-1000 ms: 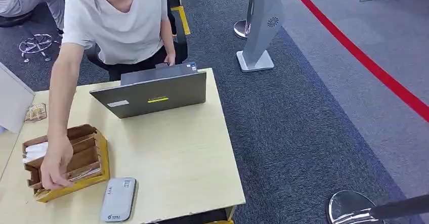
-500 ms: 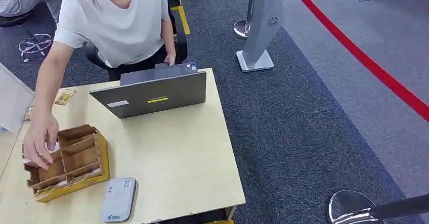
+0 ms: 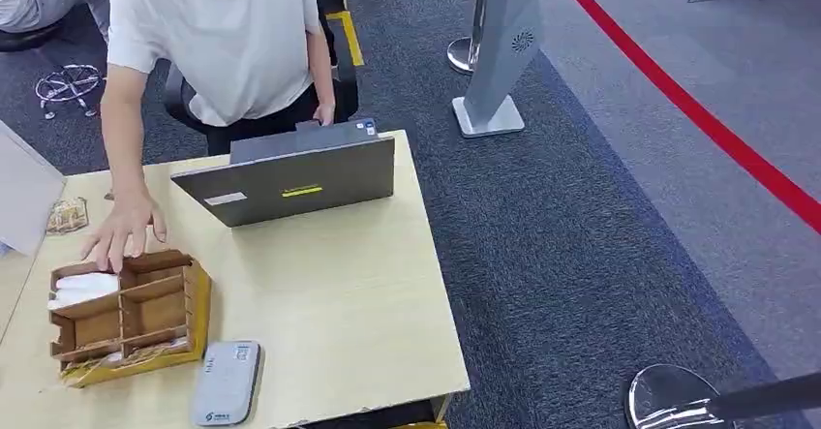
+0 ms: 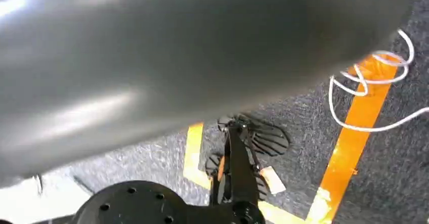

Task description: Pass the card to the sensor for recognition and then transmit it.

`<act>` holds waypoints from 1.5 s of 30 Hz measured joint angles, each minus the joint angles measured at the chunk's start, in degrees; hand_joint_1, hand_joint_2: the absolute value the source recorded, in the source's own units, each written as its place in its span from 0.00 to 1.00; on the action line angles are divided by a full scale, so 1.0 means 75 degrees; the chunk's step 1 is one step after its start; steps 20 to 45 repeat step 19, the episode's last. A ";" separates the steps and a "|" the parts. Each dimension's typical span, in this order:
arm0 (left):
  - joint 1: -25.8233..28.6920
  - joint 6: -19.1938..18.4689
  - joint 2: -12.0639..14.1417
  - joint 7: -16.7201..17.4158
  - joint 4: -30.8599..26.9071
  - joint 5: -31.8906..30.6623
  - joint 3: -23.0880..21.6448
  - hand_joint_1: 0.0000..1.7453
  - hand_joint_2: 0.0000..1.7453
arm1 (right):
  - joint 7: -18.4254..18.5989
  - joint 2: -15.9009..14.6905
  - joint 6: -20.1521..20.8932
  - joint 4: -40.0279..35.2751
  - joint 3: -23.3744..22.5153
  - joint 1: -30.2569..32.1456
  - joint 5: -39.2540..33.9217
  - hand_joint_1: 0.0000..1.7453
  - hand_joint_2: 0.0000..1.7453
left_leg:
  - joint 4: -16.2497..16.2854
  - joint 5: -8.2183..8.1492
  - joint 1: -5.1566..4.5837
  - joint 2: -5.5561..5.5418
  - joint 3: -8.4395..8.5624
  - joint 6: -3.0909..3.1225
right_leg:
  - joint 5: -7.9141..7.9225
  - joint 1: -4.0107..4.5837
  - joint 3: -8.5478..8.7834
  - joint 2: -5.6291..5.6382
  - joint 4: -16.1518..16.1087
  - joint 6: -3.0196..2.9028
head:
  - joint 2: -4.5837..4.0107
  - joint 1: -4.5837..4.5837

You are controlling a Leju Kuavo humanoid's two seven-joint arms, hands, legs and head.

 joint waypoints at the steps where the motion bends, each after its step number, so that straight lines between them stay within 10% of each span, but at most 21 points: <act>1: 0.0029 0.0015 0.0055 -0.0035 0.0036 0.0062 -0.0198 0.00 0.00 | -0.0065 -0.0047 -0.0053 0.0109 0.0044 -0.0055 -0.0071 0.00 0.00 | 0.0000 0.0000 0.0000 0.0000 0.0000 0.0000 | 0.0000 0.0000 0.0000 0.0000 0.0000 0.0000 | 0.0000 0.0003; 3: 0.0076 0.0073 0.0148 -0.0113 0.0137 0.0197 -0.0657 0.00 0.00 | -0.0190 -0.0154 -0.0152 0.0375 0.0163 -0.0151 -0.0217 0.00 0.00 | 0.0000 0.0000 0.0000 0.0000 -0.0001 0.0000 | 0.0000 0.0000 0.0000 0.0000 0.0000 0.0000 | 0.0000 0.0003; 4: 0.0102 0.0096 0.0198 -0.0151 0.0190 0.0257 -0.0865 1.00 0.00 | -0.0277 -0.0216 -0.0218 0.0501 0.0213 -0.0205 -0.0321 0.00 0.00 | 0.0000 0.0000 0.0000 0.0000 0.0000 0.0000 | 0.0000 0.0000 0.0000 0.0000 0.0000 0.0000 | 0.0000 0.0000; 5: 0.0132 0.0114 0.0257 -0.0190 0.0245 0.0324 -0.1099 1.00 0.00 | -0.0347 -0.0265 -0.0274 0.0644 0.0280 -0.0258 -0.0409 1.00 0.00 | 0.0000 0.0000 0.0000 0.0000 -0.0001 0.0000 | 0.0000 0.0000 -0.0001 0.0000 0.0000 0.0000 | 0.0000 0.0000; 19: 0.0380 0.0399 0.0857 -0.0656 0.0773 0.1099 -0.3578 1.00 0.00 | -0.1184 -0.0863 -0.0930 0.2079 0.0898 -0.0832 -0.1385 1.00 0.00 | 0.0000 -0.0001 0.0000 0.0000 -0.0004 0.0000 | 0.0000 0.0000 -0.0005 0.0000 0.0000 0.0000 | 0.0000 0.0006; 45: 0.0380 0.0399 0.0857 -0.0656 0.0773 0.1099 -0.3578 1.00 0.00 | -0.1184 -0.0863 -0.0930 0.2079 0.0898 -0.0832 -0.1385 1.00 0.00 | 0.0000 -0.0001 0.0000 0.0000 -0.0004 0.0000 | 0.0000 0.0000 -0.0005 0.0000 0.0000 0.0000 | 0.0000 0.0006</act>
